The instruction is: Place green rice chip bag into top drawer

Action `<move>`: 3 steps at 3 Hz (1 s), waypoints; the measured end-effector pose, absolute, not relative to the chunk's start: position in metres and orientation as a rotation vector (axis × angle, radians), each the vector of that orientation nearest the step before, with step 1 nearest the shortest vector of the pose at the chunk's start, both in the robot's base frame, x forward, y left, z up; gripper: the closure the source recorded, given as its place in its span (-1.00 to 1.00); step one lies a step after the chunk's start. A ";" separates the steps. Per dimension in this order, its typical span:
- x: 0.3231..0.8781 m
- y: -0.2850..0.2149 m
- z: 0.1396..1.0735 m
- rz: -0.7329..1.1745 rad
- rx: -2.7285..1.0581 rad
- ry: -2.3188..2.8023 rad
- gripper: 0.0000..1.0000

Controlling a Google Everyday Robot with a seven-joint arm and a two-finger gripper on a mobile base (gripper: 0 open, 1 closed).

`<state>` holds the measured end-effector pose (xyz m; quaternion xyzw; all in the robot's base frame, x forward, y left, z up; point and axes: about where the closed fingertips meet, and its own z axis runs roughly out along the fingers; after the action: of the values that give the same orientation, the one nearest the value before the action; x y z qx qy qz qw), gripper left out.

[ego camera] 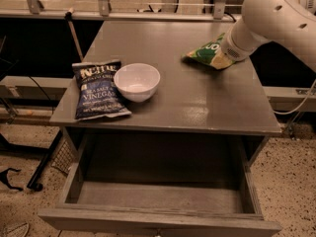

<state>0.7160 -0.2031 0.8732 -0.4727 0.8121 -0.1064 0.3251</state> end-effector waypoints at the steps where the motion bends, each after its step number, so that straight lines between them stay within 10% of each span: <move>1: 0.715 -0.202 0.875 -0.273 -1.248 2.118 0.67; 3: 0.710 -0.187 0.901 -0.232 -1.290 2.009 1.00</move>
Offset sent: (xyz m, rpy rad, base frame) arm -0.0049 0.0123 0.0328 0.0249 -0.0699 0.0846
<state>0.7097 -0.1874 0.9012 -0.5011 0.7805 -0.0901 0.3628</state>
